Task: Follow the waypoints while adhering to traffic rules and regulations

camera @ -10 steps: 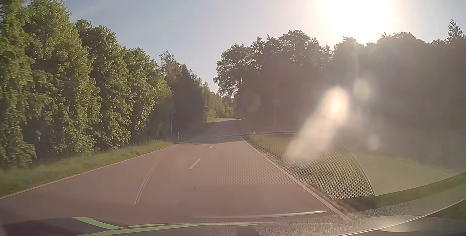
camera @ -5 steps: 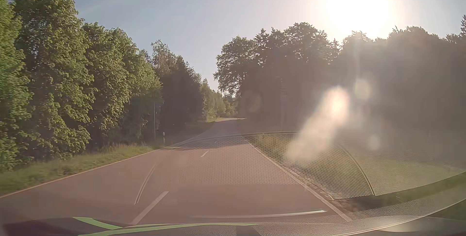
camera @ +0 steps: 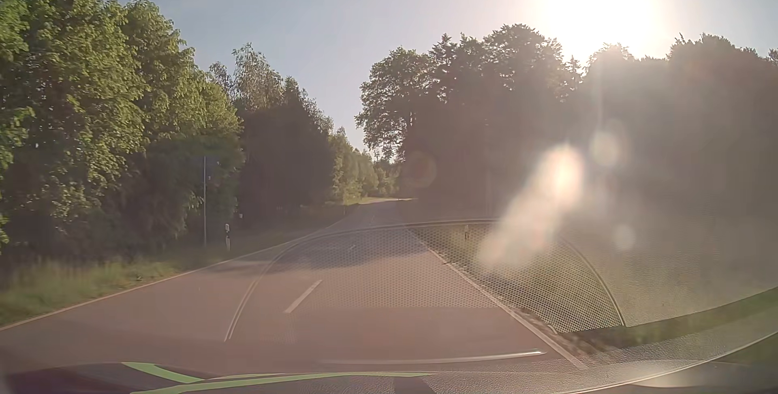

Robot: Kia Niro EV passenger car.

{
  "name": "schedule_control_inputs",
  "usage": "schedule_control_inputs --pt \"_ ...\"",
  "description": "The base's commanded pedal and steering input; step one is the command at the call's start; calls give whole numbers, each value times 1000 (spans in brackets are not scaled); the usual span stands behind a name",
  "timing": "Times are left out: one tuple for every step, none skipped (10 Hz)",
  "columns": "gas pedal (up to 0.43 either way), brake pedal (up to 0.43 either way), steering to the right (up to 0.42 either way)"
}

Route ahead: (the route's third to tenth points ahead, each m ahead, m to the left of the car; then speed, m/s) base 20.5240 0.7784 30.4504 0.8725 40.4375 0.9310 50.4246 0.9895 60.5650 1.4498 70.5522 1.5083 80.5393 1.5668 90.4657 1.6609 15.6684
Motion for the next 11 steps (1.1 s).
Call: schedule_control_inputs --pt "138 0 -2" --pt "138 0 -2" --pt "138 0 -2" --pt "138 0 -2" --pt "138 0 -2" --pt "138 0 -2" --pt "138 0 -2" --pt "138 0 -2" --pt "138 0 -2" --pt "138 0 -1" --pt "138 0 -1"
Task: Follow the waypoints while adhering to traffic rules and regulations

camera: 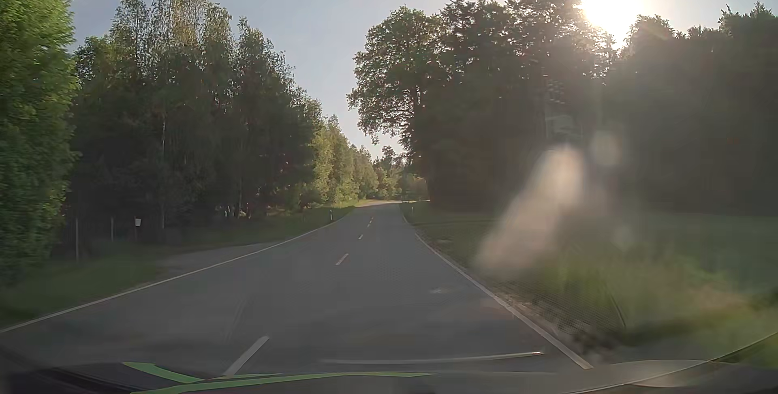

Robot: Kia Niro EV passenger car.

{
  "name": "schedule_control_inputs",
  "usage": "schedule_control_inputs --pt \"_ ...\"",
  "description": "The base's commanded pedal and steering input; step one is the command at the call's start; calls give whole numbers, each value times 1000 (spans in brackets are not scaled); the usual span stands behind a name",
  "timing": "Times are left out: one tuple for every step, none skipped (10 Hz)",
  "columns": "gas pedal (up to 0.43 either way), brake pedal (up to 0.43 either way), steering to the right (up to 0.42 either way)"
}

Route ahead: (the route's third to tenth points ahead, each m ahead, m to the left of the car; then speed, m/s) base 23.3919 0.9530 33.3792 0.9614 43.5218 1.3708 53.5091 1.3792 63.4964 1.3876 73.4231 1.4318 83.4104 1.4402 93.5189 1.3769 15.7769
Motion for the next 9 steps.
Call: schedule_control_inputs --pt "138 0 0" --pt "138 0 0" --pt "138 0 0" --pt "150 0 0" --pt "150 0 0" --pt "157 0 0" --pt "157 0 0" --pt "157 0 0" --pt "157 0 0"
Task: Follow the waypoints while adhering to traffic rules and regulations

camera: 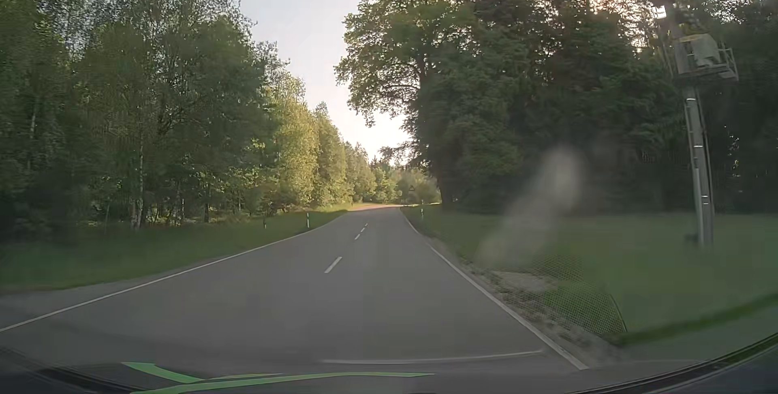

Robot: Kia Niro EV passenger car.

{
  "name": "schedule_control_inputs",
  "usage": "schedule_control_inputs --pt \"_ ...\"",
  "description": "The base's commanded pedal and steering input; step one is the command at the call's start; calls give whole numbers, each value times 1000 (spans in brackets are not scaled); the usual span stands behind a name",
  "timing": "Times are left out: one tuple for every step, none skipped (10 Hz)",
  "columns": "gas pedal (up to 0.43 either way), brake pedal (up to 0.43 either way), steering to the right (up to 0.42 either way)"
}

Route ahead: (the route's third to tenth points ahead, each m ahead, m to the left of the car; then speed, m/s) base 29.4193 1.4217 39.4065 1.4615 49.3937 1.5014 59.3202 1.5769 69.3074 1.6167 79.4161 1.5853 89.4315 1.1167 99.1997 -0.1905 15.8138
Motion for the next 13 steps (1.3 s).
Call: schedule_control_inputs --pt "157 0 0" --pt "157 0 0" --pt "157 0 0" --pt "157 0 0" --pt "157 0 0" --pt "157 0 0" --pt "157 0 0" --pt "157 0 0" --pt "157 0 0" --pt "157 0 0" --pt "157 0 0" --pt "157 0 0" --pt "157 0 0"
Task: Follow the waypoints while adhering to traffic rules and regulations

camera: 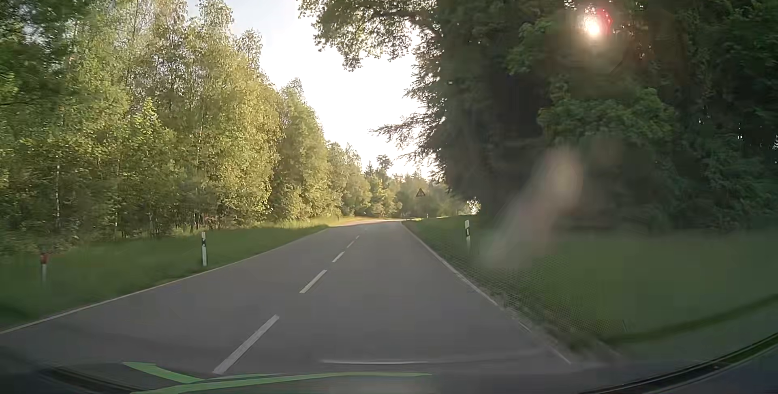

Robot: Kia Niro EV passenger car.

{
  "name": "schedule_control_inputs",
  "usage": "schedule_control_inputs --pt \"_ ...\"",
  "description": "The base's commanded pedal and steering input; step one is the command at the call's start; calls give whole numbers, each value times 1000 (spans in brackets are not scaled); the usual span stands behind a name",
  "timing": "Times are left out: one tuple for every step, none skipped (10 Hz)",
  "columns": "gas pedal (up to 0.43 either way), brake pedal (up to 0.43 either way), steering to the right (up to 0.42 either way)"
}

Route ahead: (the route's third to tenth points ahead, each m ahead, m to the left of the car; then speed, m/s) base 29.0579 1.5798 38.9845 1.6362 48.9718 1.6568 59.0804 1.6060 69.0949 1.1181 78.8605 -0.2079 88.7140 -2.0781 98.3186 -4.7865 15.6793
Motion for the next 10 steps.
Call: schedule_control_inputs --pt "150 0 0" --pt "150 0 -1" --pt "150 0 0" --pt "150 0 0" --pt "157 0 0" --pt "157 0 0" --pt "157 0 -1" --pt "157 0 0" --pt "157 0 -1" --pt "157 0 -1"
